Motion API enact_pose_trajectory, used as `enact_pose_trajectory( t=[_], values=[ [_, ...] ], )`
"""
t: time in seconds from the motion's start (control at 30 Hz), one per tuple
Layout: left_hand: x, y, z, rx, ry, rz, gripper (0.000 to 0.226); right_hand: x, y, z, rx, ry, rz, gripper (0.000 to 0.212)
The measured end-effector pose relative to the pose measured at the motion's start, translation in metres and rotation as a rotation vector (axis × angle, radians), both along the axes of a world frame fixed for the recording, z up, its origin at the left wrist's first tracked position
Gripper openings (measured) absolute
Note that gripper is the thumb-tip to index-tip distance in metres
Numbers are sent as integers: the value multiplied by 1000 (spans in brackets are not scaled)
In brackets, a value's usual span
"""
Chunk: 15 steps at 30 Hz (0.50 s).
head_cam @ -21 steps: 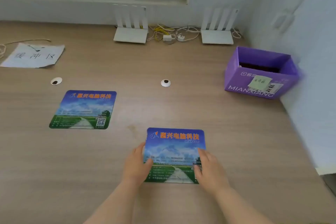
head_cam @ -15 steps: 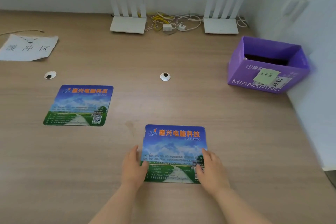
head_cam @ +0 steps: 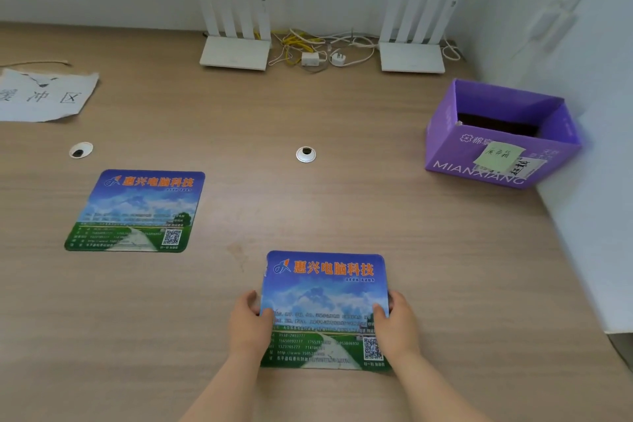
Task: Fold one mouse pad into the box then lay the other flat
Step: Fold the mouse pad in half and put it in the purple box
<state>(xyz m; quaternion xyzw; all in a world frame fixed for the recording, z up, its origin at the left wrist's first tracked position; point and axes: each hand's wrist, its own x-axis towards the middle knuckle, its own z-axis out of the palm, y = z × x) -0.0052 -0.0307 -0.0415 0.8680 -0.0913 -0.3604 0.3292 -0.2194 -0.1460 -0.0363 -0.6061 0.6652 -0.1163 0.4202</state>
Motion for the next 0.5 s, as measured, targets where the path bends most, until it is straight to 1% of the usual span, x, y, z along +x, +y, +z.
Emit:
enact_pose_trajectory(
  t=[0.07,0.1,0.23,0.33,0.5],
  values=[
    [2,-2,3,11,29,11,16,0,-1,-1,-3,16,3,12],
    [3,-3,4,14,29,-1,8,-1,-2,1,-10,32,1,11],
    [3,-2,11,-31,33,-16,10,-4,-7,11,-10,34,10,9],
    [4,-4,24,-86,15,-28,12,-3,-11,23,-4,-10,23,8],
    [7,-13,49,-136,-22,-128,11,13,-16,51,0,-115,8,9]
  ],
)
